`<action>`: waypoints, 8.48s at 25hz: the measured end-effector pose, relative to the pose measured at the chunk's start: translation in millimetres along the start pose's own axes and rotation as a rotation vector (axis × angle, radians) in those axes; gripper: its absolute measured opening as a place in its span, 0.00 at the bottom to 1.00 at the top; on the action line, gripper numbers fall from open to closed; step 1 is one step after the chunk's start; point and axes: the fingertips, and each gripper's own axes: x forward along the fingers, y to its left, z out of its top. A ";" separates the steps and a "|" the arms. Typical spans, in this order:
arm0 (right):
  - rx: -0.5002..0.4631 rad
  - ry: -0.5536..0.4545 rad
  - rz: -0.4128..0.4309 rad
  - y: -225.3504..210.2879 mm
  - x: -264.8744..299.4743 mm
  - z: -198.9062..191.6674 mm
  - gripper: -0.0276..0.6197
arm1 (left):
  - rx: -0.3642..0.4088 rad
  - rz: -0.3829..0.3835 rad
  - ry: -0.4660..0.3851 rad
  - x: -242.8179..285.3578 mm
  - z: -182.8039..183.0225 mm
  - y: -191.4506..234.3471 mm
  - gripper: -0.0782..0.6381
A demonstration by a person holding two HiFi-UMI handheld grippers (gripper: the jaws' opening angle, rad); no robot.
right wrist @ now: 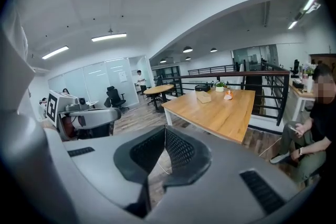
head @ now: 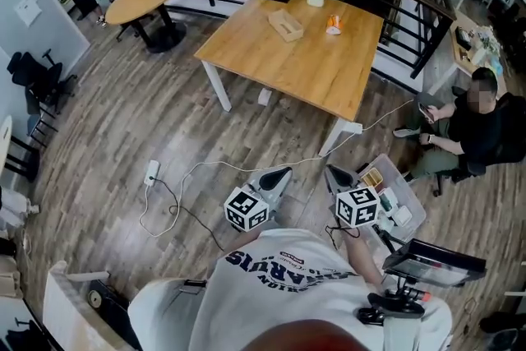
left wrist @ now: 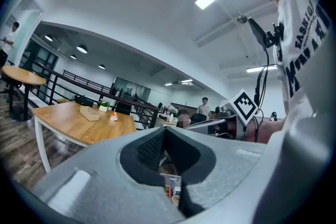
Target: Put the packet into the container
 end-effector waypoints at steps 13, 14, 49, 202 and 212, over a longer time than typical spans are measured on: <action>0.065 0.011 -0.078 2.9 115.7 34.0 0.06 | 0.024 -0.007 0.050 -9.0 14.6 157.4 0.11; 0.065 0.020 -0.085 1.2 118.1 34.0 0.06 | 0.018 -0.003 0.048 -8.5 15.7 164.9 0.11; 0.010 -0.057 0.101 -212.1 384.9 187.9 0.06 | 0.005 0.173 -0.070 192.4 125.0 365.0 0.11; -0.195 0.719 -0.251 -563.2 708.1 453.9 0.28 | -0.034 -0.202 0.042 378.1 228.3 696.4 0.11; -0.316 0.753 -0.059 -454.6 813.2 437.4 0.28 | -0.052 -0.112 0.020 351.8 226.2 714.1 0.11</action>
